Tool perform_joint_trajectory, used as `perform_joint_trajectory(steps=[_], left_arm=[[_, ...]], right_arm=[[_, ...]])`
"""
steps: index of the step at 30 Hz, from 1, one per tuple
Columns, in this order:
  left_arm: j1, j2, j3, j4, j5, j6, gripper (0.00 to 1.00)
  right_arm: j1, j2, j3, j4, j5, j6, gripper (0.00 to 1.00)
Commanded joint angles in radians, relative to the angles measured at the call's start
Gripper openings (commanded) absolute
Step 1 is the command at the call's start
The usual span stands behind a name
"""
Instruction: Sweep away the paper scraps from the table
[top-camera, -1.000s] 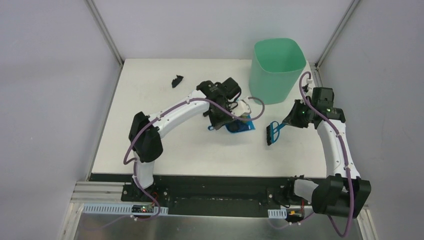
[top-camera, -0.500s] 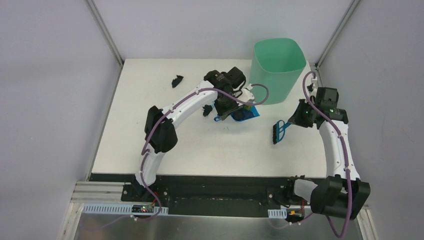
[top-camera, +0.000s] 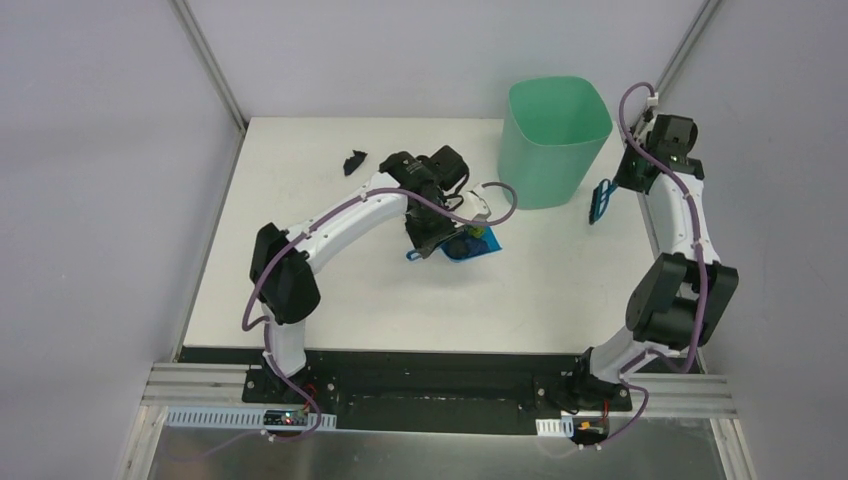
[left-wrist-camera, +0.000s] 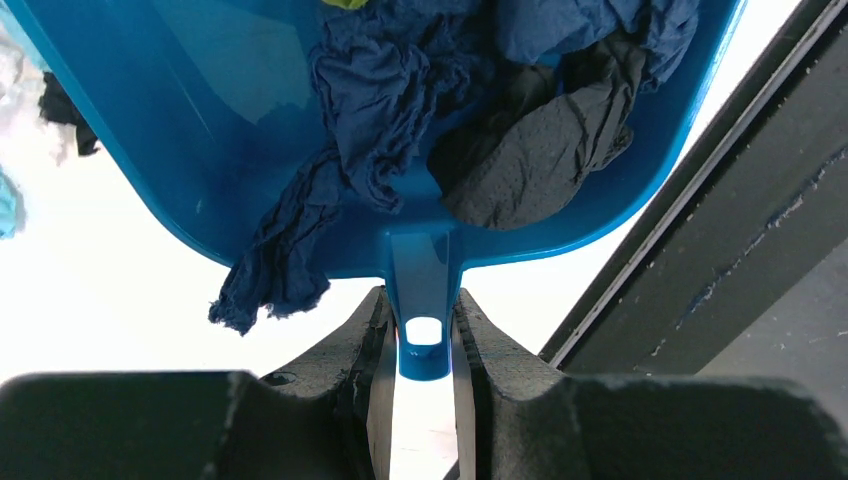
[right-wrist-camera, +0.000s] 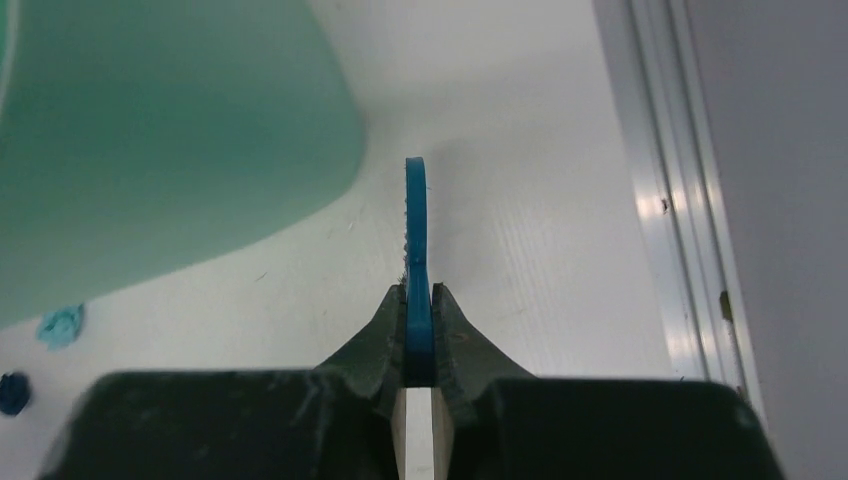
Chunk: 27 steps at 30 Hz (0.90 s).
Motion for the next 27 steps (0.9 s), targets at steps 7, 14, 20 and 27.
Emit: perform_joint_trajectory(steps=[7,14,20,27], left_arm=[[0.007,-0.132,-0.11,0.013,0.023,0.023,0.0],[0.007,-0.133,-0.112,-0.007,0.11,0.013,0.0],[0.007,-0.135,-0.126,-0.005,0.136,0.017,0.0],[0.007,-0.138,-0.142,0.004,0.146,0.011,0.0]], right_arm=[[-0.044,0.11,0.347,0.168,0.181,-0.057,0.0],[-0.042,-0.001,0.492,0.154,0.014,-0.043,0.0],[0.016,-0.023,0.541,0.053,-0.228,-0.117,0.0],[0.058,0.064,0.551,-0.045,-0.294,-0.16,0.0]])
